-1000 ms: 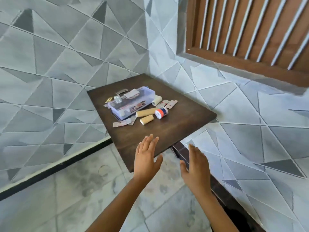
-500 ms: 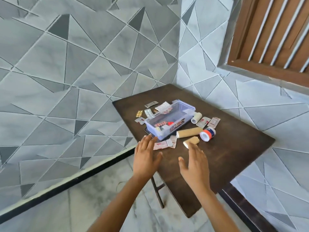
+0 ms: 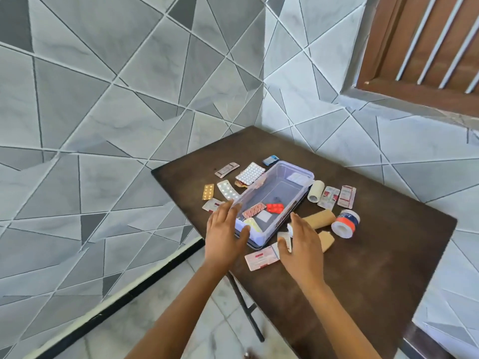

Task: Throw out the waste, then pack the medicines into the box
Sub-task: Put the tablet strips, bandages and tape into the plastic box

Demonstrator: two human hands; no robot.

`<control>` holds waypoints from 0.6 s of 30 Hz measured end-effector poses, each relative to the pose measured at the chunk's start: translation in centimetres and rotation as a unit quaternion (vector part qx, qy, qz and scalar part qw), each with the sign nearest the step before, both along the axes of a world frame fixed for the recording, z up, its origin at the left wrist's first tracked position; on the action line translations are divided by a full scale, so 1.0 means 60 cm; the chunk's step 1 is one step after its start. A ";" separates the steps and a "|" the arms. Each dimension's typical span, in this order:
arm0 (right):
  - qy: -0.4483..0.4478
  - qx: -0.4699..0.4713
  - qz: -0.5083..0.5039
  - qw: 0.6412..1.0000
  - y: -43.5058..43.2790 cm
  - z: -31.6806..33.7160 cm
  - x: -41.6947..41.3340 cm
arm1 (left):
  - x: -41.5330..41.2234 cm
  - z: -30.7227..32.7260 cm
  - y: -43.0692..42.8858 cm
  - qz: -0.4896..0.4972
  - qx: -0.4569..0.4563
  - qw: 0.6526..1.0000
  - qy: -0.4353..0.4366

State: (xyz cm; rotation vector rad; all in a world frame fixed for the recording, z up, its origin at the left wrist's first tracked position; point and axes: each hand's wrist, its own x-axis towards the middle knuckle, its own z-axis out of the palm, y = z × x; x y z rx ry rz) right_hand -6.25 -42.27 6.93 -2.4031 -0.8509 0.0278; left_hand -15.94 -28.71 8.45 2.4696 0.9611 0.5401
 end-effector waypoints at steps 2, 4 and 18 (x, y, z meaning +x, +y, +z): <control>0.018 -0.004 -0.024 1.000 0.027 -0.009 0.017 | 0.022 -0.008 0.035 -0.021 -0.009 1.000 0.014; 0.030 -0.010 -0.039 0.999 0.043 -0.014 0.028 | 0.039 -0.010 0.055 -0.042 -0.008 0.999 0.028; 0.107 -0.062 -0.285 0.951 0.064 -0.010 0.052 | 0.212 -0.028 0.124 -0.362 -0.046 0.929 0.054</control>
